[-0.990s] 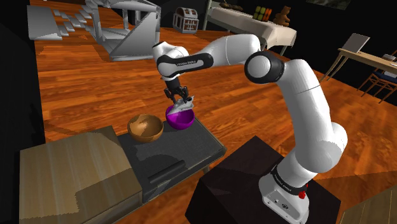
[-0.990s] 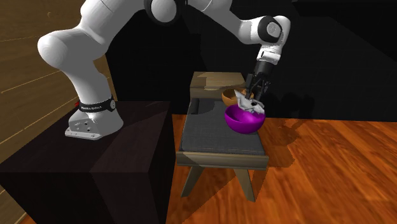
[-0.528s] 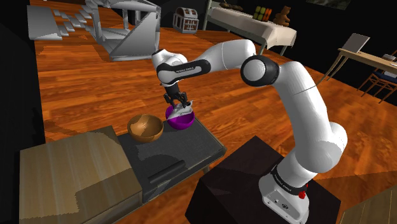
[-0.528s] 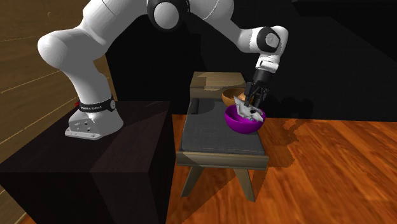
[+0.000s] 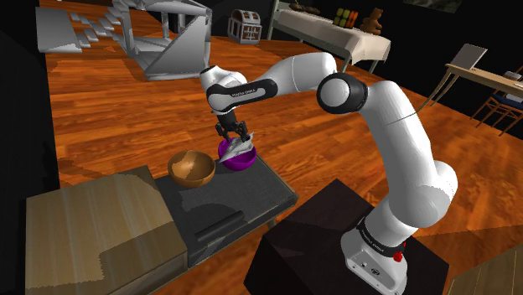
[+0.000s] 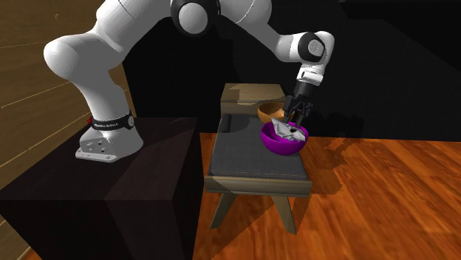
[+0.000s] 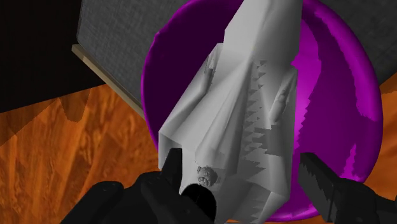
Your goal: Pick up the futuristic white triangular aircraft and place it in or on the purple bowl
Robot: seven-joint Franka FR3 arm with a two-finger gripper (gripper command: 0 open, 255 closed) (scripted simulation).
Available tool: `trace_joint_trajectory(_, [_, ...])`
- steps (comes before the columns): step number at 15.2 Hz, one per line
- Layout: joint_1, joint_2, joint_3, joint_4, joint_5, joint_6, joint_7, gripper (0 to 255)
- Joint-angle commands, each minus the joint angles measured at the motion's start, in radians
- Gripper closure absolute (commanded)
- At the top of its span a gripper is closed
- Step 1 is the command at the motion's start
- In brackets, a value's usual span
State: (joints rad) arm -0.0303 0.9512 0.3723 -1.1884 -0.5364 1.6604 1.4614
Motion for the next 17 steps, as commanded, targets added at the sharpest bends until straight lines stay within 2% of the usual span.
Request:
trace_joint_trajectory(1, [0.000, 0.000, 0.000, 0.000, 0.000, 0.000, 0.000, 0])
trace_joint_trajectory(5, [0.000, 0.000, 0.000, 0.000, 0.000, 0.000, 0.000, 0])
trace_joint_trajectory(9, [0.050, 0.026, 0.002, 0.170, 0.013, -0.133, -0.032, 0])
trace_joint_trajectory(17, [0.050, 0.026, 0.002, 0.170, 0.013, -0.133, -0.032, 0])
